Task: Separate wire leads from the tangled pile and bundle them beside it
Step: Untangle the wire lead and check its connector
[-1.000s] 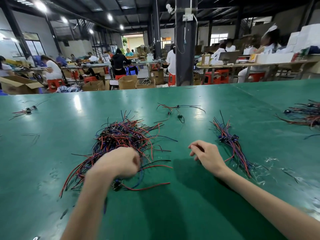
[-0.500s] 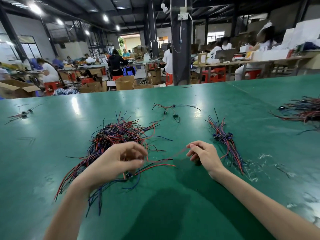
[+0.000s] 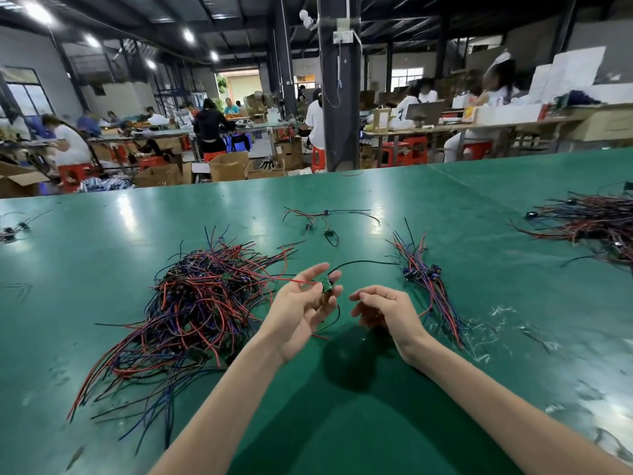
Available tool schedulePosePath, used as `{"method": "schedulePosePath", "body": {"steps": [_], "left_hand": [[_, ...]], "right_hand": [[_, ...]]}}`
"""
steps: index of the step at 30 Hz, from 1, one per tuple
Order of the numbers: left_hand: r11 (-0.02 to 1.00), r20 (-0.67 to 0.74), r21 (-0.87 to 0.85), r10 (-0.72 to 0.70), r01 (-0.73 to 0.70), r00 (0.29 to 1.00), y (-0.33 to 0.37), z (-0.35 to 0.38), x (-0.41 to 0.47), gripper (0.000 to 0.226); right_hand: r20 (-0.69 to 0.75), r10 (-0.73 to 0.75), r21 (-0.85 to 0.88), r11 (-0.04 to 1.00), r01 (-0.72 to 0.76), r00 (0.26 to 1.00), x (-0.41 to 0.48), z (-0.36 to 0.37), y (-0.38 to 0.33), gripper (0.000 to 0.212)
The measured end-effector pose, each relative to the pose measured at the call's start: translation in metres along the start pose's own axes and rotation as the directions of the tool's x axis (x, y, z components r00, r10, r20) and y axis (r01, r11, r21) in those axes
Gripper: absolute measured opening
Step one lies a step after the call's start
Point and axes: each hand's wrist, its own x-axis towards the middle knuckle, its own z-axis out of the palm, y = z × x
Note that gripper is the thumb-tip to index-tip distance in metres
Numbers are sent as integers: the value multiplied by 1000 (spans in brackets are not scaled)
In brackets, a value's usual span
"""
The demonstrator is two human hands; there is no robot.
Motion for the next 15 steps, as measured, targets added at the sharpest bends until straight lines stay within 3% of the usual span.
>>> {"method": "schedulePosePath", "body": {"steps": [3, 7, 15], "left_hand": [[1000, 1, 4, -15, 15, 1000, -4, -5, -5, 31], [991, 21, -132, 2, 1, 1000, 0, -4, -6, 34], [992, 17, -111, 56, -54, 998, 5, -8, -8, 39]], "right_hand": [[13, -5, 5, 1000, 5, 1000, -3, 0, 0, 23], [96, -45, -38, 998, 49, 994, -6, 2, -4, 23], [363, -40, 141, 990, -13, 931, -17, 14, -8, 24]]}}
